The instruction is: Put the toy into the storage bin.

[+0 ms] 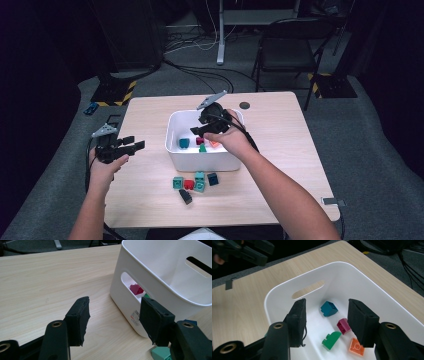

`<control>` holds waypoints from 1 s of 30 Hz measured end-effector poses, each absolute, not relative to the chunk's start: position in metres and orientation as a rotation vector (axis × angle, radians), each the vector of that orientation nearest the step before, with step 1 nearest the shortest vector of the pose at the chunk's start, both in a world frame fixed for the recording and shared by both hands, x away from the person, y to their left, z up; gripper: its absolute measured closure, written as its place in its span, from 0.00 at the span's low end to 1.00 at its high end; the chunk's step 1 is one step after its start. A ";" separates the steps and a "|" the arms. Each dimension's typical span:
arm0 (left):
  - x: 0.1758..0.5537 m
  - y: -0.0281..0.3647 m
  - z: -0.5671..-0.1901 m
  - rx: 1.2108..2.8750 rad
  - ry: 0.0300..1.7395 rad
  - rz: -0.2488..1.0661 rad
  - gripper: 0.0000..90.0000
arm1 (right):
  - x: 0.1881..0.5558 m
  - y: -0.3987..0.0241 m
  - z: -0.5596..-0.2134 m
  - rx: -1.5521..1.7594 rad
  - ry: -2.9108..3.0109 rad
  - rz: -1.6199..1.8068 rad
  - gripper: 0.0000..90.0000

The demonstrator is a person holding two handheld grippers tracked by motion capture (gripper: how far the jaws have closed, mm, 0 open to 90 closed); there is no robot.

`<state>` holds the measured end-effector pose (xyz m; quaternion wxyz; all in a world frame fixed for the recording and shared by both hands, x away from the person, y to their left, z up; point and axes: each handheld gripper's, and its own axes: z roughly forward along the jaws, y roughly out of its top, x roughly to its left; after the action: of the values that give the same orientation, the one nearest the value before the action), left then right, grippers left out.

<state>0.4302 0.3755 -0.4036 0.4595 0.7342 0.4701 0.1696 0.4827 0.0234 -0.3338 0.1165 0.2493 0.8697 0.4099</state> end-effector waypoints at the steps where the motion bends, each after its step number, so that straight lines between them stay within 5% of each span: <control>1: 0.430 0.375 -0.404 1.809 1.158 0.418 0.46 | 0.479 0.022 -0.332 0.719 2.548 1.205 0.54; 16: 0.430 0.374 -0.405 1.815 1.162 0.416 0.46 | 0.427 0.006 -0.331 0.606 2.567 1.259 0.54; 30: 0.430 0.372 -0.405 1.820 1.160 0.419 0.46 | 0.386 0.003 -0.370 0.531 2.588 1.267 0.54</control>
<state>0.4301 0.3724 -0.4055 0.4540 0.7376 0.4701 0.1698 0.3862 0.0034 -0.3699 0.1058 0.1801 0.8783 0.4301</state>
